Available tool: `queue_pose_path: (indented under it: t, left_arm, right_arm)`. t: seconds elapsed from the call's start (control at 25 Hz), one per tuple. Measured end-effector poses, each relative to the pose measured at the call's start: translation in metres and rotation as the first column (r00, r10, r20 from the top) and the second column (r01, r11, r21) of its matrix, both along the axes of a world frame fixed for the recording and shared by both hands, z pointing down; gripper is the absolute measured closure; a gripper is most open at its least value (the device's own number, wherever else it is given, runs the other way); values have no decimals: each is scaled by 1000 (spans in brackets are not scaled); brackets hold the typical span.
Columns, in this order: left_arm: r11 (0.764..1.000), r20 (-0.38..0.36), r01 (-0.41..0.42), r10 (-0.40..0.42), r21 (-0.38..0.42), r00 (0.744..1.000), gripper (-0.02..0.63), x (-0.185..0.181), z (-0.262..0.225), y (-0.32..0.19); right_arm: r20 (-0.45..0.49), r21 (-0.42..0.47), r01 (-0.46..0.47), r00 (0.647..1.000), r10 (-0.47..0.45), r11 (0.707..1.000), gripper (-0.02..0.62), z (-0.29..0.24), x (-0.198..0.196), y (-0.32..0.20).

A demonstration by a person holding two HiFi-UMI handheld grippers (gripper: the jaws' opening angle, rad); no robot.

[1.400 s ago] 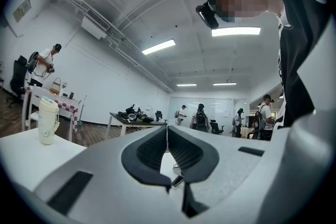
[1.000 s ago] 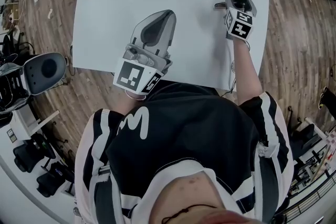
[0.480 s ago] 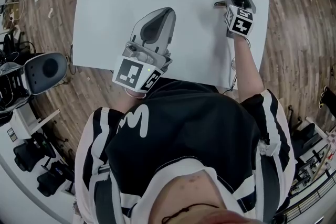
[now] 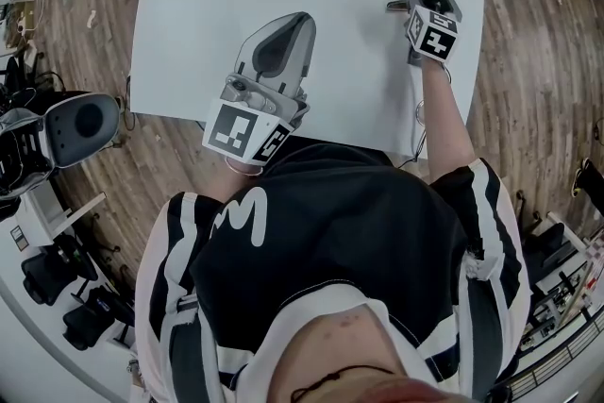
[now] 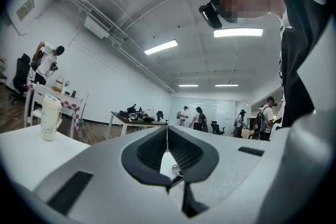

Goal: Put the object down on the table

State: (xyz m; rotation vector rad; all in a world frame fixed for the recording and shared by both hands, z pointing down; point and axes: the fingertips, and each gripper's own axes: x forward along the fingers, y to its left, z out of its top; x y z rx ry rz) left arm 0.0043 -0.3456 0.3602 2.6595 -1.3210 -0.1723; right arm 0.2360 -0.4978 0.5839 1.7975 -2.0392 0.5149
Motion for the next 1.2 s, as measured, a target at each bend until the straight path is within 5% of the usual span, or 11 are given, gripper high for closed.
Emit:
queue_pose_path:
  t: [1.2]
  left_arm:
    - [1000, -15, -2, 2, 1, 1000, 595, -3, 0, 5]
  right_arm:
    - [-59, -95, 12, 998, -18, 995, 293, 12, 0, -6]
